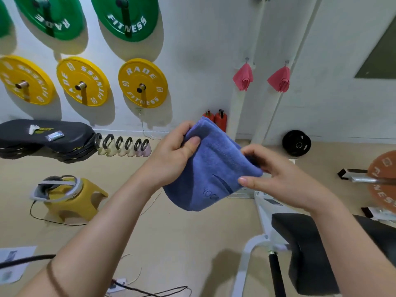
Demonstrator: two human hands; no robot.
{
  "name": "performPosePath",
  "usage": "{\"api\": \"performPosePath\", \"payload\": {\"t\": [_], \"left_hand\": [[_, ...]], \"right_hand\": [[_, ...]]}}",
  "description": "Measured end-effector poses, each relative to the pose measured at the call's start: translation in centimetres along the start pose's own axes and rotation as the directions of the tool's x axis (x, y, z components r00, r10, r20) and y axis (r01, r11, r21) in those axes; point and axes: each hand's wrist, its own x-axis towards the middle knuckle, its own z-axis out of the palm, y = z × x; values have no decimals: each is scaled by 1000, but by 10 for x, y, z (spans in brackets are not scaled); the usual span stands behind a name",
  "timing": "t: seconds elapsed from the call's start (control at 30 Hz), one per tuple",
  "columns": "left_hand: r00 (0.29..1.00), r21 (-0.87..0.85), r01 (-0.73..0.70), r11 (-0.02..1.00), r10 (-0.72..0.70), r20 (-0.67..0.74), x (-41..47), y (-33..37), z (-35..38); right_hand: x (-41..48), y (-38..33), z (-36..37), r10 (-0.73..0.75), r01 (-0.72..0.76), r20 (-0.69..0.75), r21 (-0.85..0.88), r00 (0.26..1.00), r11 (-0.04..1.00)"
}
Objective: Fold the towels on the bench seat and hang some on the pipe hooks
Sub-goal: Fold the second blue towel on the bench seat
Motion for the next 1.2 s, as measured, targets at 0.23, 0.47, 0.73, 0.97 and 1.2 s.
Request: {"api": "performPosePath", "payload": {"t": [0.23, 0.47, 0.73, 0.97, 1.2], "left_hand": [[991, -223, 131, 966, -135, -7, 50, -38, -5], [933, -351, 348, 869, -357, 40, 142, -89, -1], [935, -154, 351, 924, -354, 13, 304, -130, 7], [982, -52, -119, 992, 125, 141, 426, -91, 19], [891, -143, -51, 988, 110, 440, 563, -97, 24]], "right_hand": [[23, -2, -13, 55, -56, -159, -4, 986, 998], [116, 16, -45, -29, 20, -129, -71, 991, 997], [261, 77, -125, 94, -102, -162, -41, 982, 994], [370, 117, -196, 119, -118, -8, -194, 993, 974], [454, 156, -269, 236, -225, 29, -207, 971, 952]]}}
